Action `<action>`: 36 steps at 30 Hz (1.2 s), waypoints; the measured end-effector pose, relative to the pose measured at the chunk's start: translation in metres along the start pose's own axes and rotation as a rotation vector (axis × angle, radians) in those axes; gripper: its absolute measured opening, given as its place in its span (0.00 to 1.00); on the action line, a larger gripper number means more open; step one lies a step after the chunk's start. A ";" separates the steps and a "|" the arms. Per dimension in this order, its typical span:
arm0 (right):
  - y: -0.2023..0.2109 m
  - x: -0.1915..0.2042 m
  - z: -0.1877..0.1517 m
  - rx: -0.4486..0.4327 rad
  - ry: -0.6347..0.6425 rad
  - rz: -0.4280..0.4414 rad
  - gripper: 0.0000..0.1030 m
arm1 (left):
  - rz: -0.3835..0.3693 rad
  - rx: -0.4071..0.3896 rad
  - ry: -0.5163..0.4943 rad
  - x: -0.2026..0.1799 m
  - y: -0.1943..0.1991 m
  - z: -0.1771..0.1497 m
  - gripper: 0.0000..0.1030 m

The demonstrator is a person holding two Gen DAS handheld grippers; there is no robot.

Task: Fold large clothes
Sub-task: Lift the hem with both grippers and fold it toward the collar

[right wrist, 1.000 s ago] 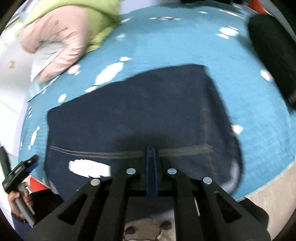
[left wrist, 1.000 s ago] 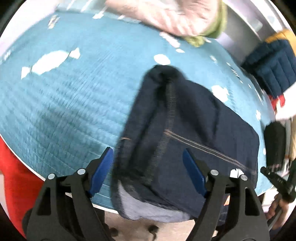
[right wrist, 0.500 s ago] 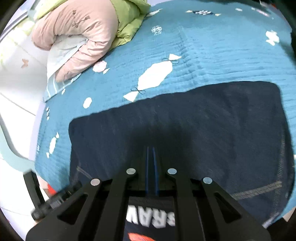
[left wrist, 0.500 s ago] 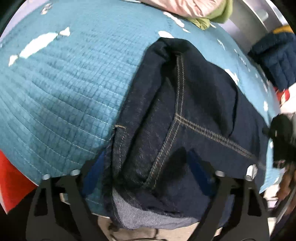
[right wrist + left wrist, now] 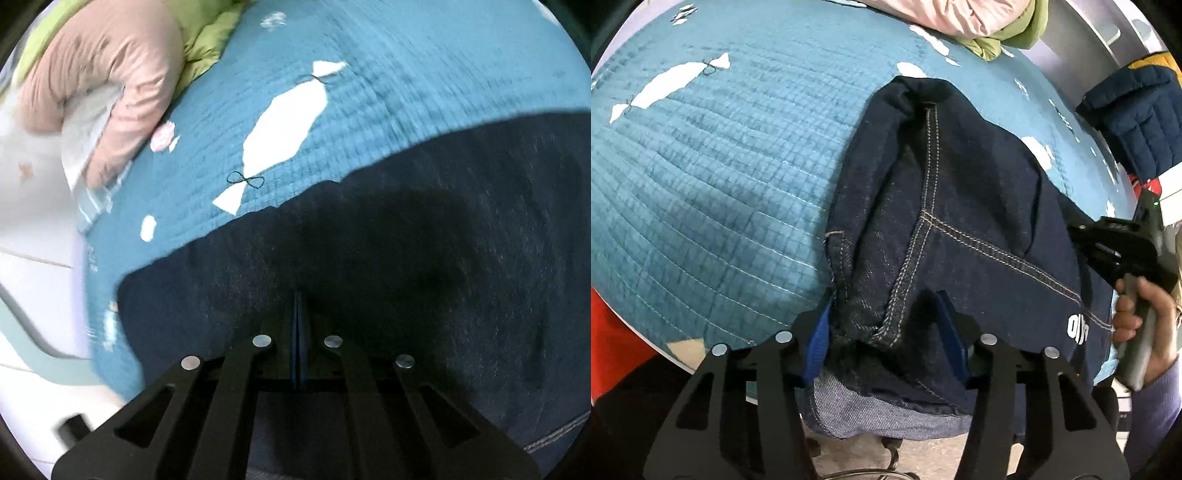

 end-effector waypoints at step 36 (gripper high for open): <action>0.039 -0.015 -0.155 -0.006 0.114 0.011 0.14 | -0.007 0.107 -0.050 0.003 -0.002 -0.029 0.78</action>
Point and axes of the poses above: each gripper's, at about its wrist camera, not at the fingertips, and y roughly against the way its jaws point, x to its left, z to its top, the point moved 1 cm from there along -y, roughly the way its jaws point, and after that the axes turned 7 degrees about -z, right-handed, at the moved point
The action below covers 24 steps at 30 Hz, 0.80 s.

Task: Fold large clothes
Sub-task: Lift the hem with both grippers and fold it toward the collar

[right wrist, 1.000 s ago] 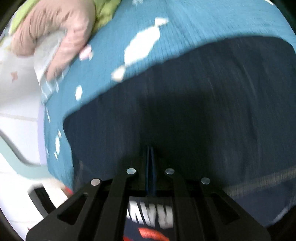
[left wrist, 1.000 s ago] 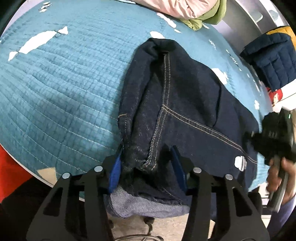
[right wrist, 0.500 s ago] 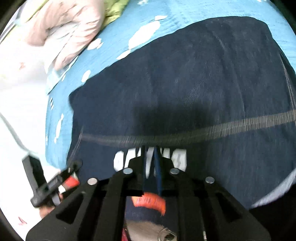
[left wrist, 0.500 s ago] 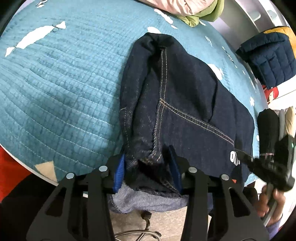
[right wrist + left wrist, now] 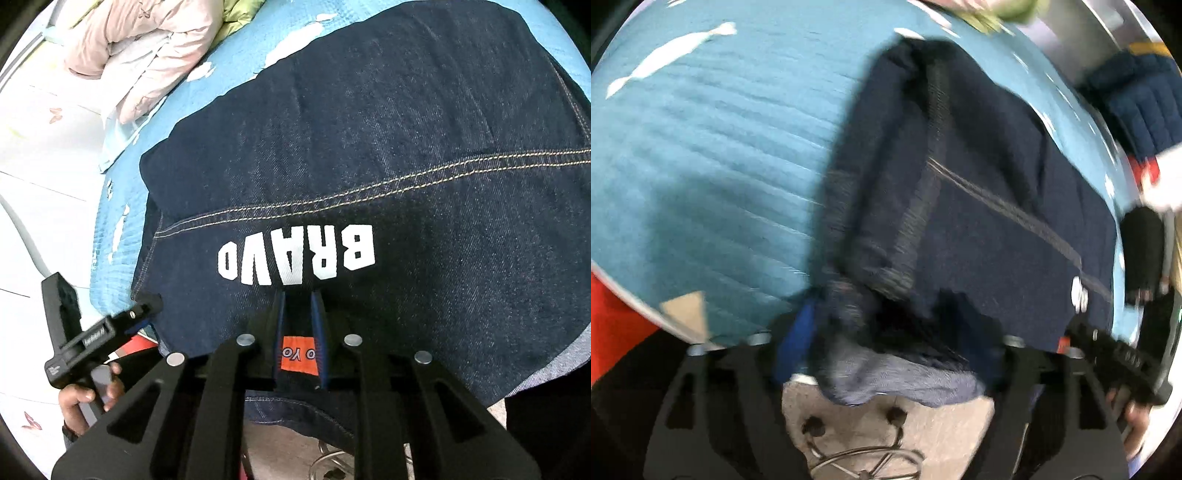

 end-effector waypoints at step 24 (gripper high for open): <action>0.018 0.126 -0.082 -0.355 0.529 -0.062 0.68 | -0.160 -0.103 -0.117 -0.080 0.063 0.023 0.22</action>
Point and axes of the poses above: each gripper's, at about its wrist camera, not at the fingertips, and y roughly against the way its jaws point, x to its left, z to its top, the point moved 1 cm from there along -y, roughly the way its jaws point, and after that the axes turned 7 degrees about -z, right-handed, at the moved point
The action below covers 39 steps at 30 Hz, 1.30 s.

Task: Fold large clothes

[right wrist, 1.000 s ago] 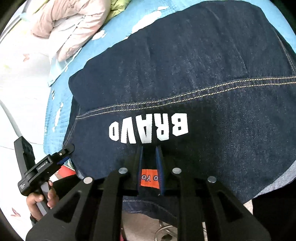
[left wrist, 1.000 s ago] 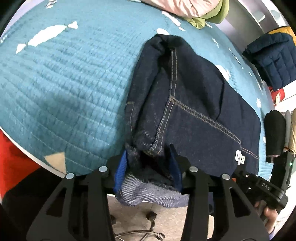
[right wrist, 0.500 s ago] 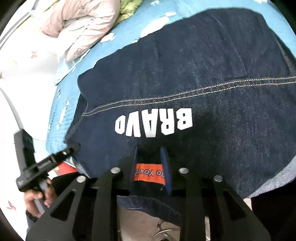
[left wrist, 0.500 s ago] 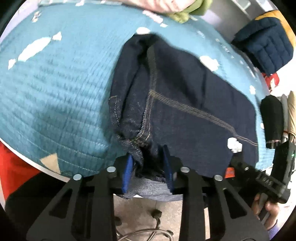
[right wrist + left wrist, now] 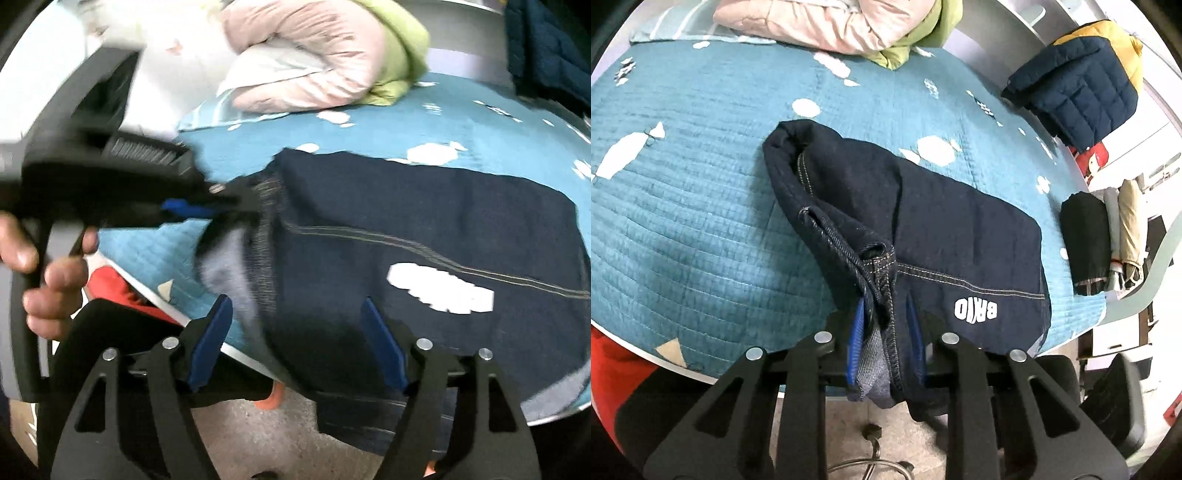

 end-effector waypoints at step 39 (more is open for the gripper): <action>0.107 -0.199 0.001 -0.213 -0.616 -0.059 0.12 | -0.151 -0.142 -0.283 -0.165 -0.026 0.008 0.75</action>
Point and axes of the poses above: each gripper's, at about its wrist camera, not at the fingertips, and y roughly against the way its jaws point, x to its left, z to its top, the point moved 1 cm from there along -y, roughly the way its jaws point, and after that the axes turned 7 degrees about -z, right-handed, at the moved point
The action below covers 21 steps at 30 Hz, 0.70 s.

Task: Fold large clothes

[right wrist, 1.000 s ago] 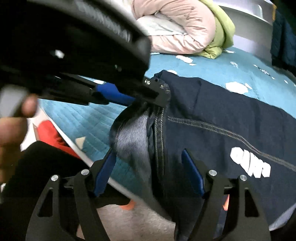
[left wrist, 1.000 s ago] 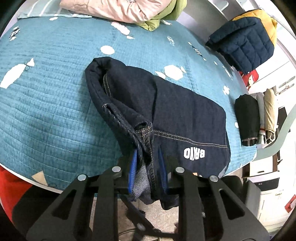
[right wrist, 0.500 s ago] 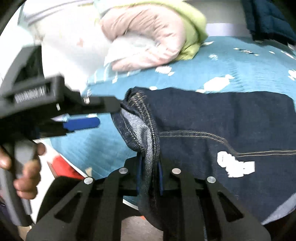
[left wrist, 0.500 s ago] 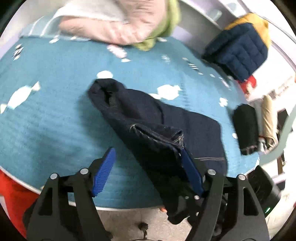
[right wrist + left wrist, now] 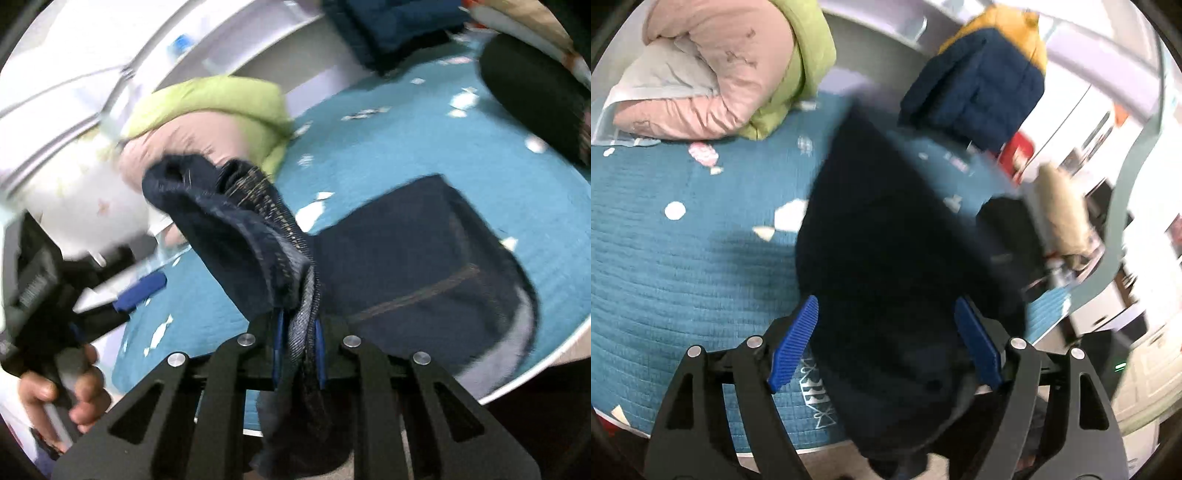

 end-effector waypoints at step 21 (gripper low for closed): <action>0.026 -0.119 -0.008 0.113 -0.219 -0.258 0.27 | 0.142 0.357 -0.107 -0.015 -0.149 -0.076 0.81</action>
Point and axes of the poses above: each gripper's, at about its wrist camera, not at the fingertips, and y roughly against the way its jaws point, x to its left, z to its top, the point moved 1 cm from there along -y, roughly the way its jaws point, and after that the axes turned 7 degrees about -z, right-handed, at the moved point
